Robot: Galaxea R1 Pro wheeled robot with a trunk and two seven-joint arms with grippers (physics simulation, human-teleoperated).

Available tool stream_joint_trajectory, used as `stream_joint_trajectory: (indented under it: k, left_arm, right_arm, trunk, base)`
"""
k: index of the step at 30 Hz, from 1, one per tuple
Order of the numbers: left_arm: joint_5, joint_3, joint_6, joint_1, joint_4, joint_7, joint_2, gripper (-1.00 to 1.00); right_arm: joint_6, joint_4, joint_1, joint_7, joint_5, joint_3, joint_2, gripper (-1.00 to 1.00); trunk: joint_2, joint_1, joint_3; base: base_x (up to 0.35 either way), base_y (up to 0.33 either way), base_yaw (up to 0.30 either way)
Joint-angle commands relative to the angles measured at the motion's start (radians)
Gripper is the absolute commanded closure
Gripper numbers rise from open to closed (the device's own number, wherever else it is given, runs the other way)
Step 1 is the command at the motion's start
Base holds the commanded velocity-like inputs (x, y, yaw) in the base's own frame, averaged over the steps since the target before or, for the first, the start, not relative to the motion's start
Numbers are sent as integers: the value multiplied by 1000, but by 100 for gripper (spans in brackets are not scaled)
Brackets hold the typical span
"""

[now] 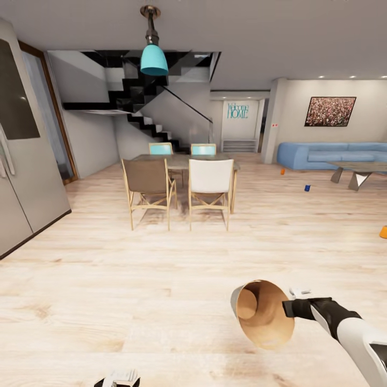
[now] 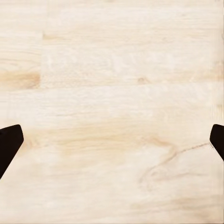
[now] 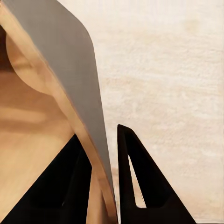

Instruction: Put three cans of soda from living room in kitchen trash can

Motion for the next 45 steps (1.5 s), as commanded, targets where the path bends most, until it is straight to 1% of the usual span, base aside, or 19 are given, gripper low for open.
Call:
stream_joint_trajectory:
  k: [1, 4, 8, 9, 10, 11, 14, 17, 21, 27, 28, 30, 31, 33, 34, 36, 38, 41, 45]
  left_arm:
    - [0, 0, 2, -8, 9, -10, 0, -100]
    - [1, 1, 3, -20, 26, -30, 0, -100]
    - [1, 3, 18, -43, 53, -80, 1, -100]
    - [1, 5, 33, -55, 68, -117, 2, -100]
    - [1, 5, 37, -59, 73, -128, 3, -100]
    - [1, 6, 42, -66, 84, -146, 4, -100]
    - [1, 7, 47, -74, 97, -166, 6, -100]
    - [2, 8, 50, -77, 104, -180, 6, -100]
    - [1, 8, 53, -88, 113, -205, 7, -100]
    - [1, 8, 57, -108, 140, -218, 8, -100]
    - [1, 9, 68, -141, 178, -227, 9, -100]
    - [2, 9, 69, -160, 197, -246, 9, -100]
    - [2, 10, 70, -173, 211, -260, 9, -100]
    - [2, 10, 69, -176, 214, -263, 9, -100]
    - [2, 10, 69, -178, 216, -265, 9, -100]
    - [2, 10, 69, -179, 218, -267, 8, -100]
    - [1, 10, 69, -181, 219, -268, 8, -100]
    - [0, 10, 69, -181, 221, -266, 8, -100]
    - [0, 10, 69, -181, 221, -268, 8, -100]
  right_arm:
    - [-6, -2, 10, 4, -7, -8, -1, 100]
    - [-18, -2, 20, 5, -7, -9, -2, 100]
    - [-39, -2, 27, 5, -7, -10, -3, 100]
    - [-58, -2, 33, 5, -6, -10, -3, 100]
    - [-75, -2, 37, 5, -6, -10, -3, 100]
    - [-109, -2, 43, 5, -6, -10, -3, 100]
    - [-145, -2, 52, 5, -7, -10, -3, 100]
    - [-161, -1, 56, 5, -6, -10, -3, 100]
    - [-171, -2, 63, 5, -7, -10, -1, 100]
    - [-182, -4, 73, 6, -7, -9, 1, 100]
    - [-198, -4, 91, 6, -7, -11, -1, 100]
    - [-212, -9, 108, 6, -7, -11, 0, 100]
    - [-222, -39, 134, 6, -7, -12, 0, 100]
    - [-224, -66, 155, 6, -8, -14, 0, 100]
    - [-226, -98, 181, 6, -8, -23, 0, 100]
    - [-227, -130, 207, 6, -8, -41, 2, 100]
    - [-228, -180, 250, 6, -8, -72, 5, 100]
    - [-229, -202, 282, 6, -8, -85, 8, 100]
    - [-230, -212, 301, 6, -8, -91, 9, 100]
  trunk:
    - [7, -4, 3]
    - [28, -16, 13]
    - [56, -31, 25]
    - [63, -35, 28]
    - [70, -39, 32]
    - [77, -42, 35]
    - [98, -54, 44]
    - [119, -65, 53]
    - [147, -81, 66]
    - [189, -104, 85]
    - [196, -108, 88]
    - [210, -115, 94]
    - [217, -119, 97]
    - [231, -127, 104]
    - [238, -131, 107]
    - [252, -138, 113]
    - [266, -146, 119]
    - [287, -157, 129]
    - [315, -173, 141]
  base:
    - [0, 0, 0]
    - [0, 0, 0]
    - [0, 0, 0]
    - [0, 0, 0]
    - [0, 0, 0]
    - [0, 0, 0]
    - [0, 0, 0]
    - [0, 0, 0]
    - [0, 0, 0]
    - [0, 0, 0]
    - [0, 0, 0]
    - [0, 0, 0]
    - [0, 0, 0]
    - [0, 0, 0]
    - [0, 0, 0]
    - [0, 0, 0]
    - [0, 0, 0]
    - [0, 0, 0]
    - [0, 0, 0]
